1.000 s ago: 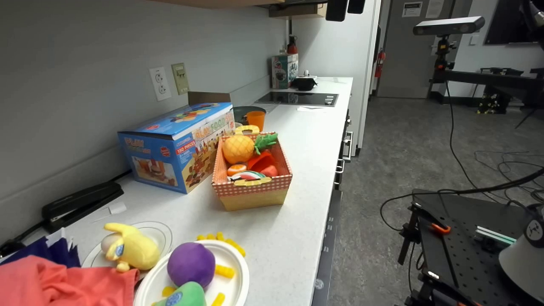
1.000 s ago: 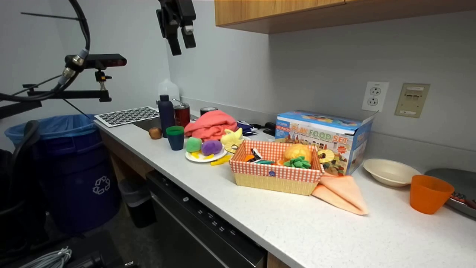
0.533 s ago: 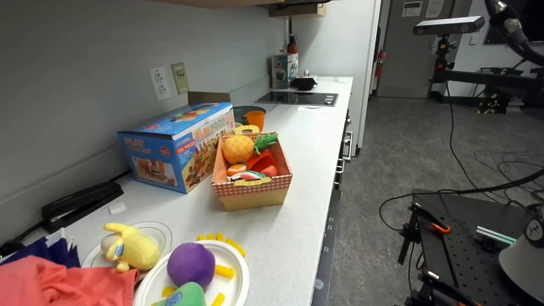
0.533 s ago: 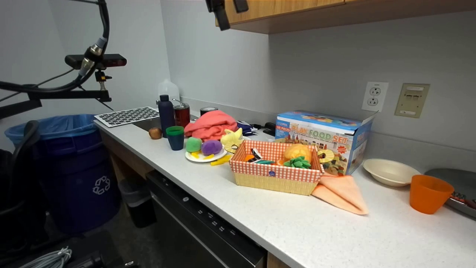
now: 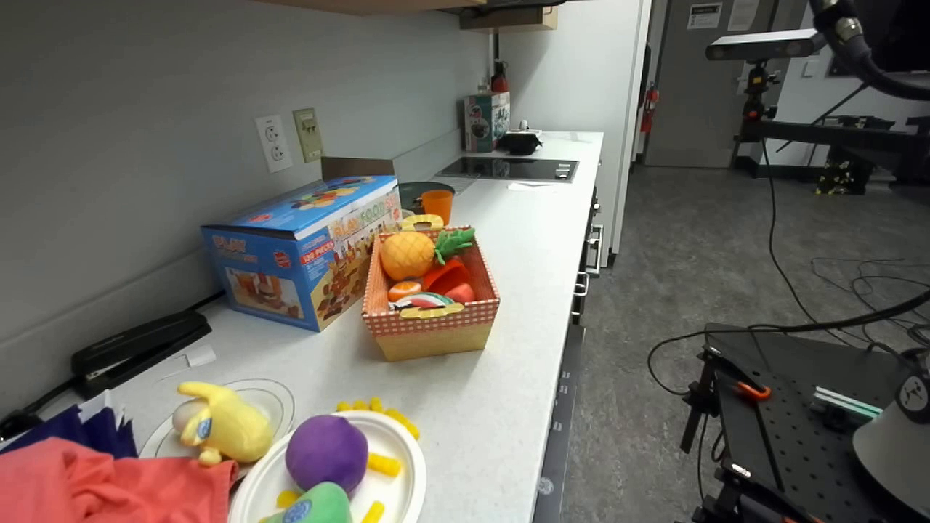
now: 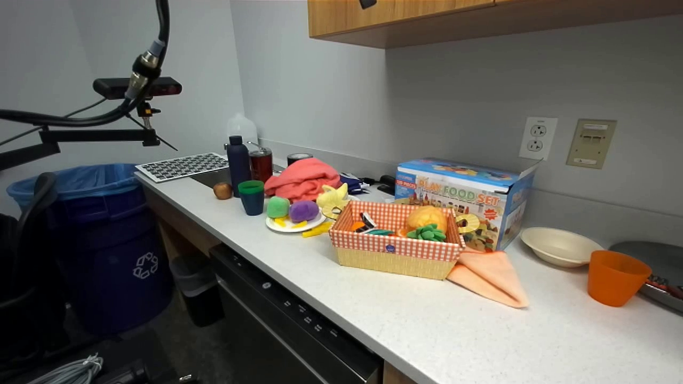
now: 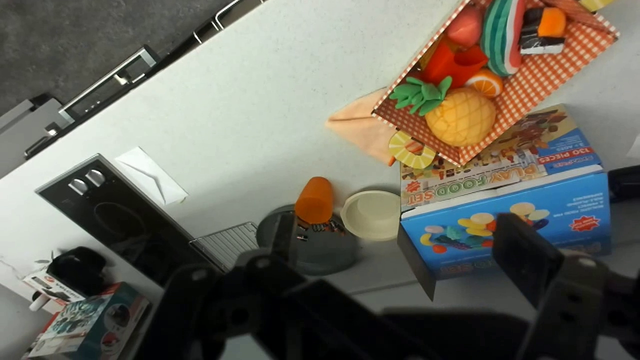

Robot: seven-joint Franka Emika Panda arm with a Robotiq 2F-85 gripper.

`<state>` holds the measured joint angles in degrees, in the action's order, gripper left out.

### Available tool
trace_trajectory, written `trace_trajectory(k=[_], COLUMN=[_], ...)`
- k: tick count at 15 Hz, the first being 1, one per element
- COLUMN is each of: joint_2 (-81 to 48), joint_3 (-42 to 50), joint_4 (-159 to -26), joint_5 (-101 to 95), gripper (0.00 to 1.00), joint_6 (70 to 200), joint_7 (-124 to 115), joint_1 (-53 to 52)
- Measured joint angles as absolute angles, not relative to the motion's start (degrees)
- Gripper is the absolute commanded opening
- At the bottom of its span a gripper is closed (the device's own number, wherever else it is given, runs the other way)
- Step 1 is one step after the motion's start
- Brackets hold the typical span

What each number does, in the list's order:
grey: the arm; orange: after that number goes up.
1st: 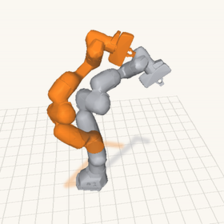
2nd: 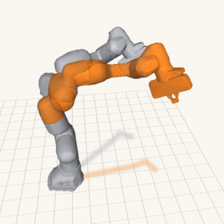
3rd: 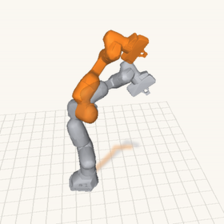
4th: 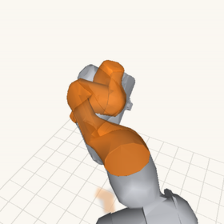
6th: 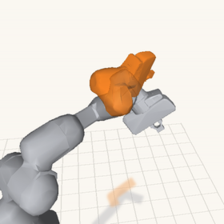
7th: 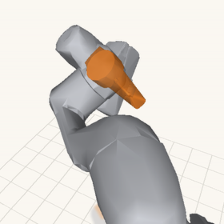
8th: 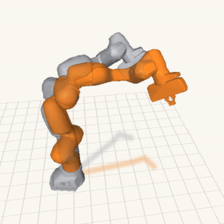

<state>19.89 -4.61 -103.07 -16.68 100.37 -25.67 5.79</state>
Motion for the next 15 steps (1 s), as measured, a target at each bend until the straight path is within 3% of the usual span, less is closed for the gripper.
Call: trace_trajectory(k=[15], joint_2=[10.5], joint_3=[-1.7], joint_4=[-93.7], joint_5=[-24.6], gripper=[1.0], joint_6=[112.5], joint_7=[-29.1], joint_1=[8.6])
